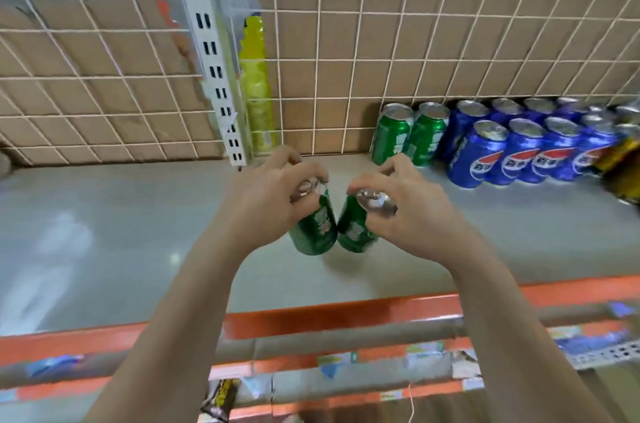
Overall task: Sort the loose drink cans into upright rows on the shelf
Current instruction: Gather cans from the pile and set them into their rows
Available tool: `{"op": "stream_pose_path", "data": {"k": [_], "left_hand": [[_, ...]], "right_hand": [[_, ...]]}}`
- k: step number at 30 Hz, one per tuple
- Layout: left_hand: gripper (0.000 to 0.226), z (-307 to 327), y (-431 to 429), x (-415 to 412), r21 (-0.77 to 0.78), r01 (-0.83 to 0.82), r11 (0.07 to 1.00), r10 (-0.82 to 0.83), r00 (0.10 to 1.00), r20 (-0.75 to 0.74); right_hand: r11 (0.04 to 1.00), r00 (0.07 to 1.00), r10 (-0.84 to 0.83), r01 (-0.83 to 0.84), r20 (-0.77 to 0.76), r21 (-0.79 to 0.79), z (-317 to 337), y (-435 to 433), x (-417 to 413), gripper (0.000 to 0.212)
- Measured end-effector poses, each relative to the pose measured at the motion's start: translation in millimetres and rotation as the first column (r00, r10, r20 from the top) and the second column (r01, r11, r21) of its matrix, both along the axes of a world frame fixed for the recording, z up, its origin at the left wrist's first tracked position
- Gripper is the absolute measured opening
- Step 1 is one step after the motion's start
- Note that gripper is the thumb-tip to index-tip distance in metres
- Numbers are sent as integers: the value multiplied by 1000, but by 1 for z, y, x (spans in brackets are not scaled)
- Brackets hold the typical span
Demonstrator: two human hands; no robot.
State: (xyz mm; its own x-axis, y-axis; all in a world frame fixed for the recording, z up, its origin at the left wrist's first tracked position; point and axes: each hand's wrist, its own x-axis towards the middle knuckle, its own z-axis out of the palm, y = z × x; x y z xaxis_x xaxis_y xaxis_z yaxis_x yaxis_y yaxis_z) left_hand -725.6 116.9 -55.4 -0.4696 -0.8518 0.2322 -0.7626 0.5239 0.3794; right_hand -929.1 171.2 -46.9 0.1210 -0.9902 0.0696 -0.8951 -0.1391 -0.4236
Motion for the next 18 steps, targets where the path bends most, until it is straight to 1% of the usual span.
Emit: {"op": "stream_pose_path", "data": {"k": [2, 4, 6, 9, 12, 16, 18], "left_hand": [[27, 4, -9, -6, 40, 33, 999, -34, 999, 13], [21, 8, -23, -13, 84, 70, 994, -76, 995, 68], [22, 10, -42, -18, 111, 99, 989, -115, 983, 146], [22, 13, -66, -23, 148, 126, 981, -153, 970, 191], [36, 14, -87, -29, 140, 133, 981, -159, 968, 193], [59, 7, -113, -45, 55, 126, 991, -135, 966, 221], [67, 2, -124, -50, 56, 105, 993, -116, 965, 234]], "right_hand": [[1000, 1000, 5, -5, -2, -9, -4, -8, -9, 35], [1000, 1000, -15, 15, 4, -22, -8, -19, -15, 34], [999, 999, -33, 32, -6, -42, -11, -32, -18, 29], [996, 997, -38, 33, -72, -77, -11, -53, -20, 22], [996, 993, -36, 26, -111, -90, -8, -72, -21, 23], [995, 994, -22, 11, -106, -103, -5, -100, -26, 44], [995, 994, -9, -2, -106, -105, -5, -112, -28, 47]]}}
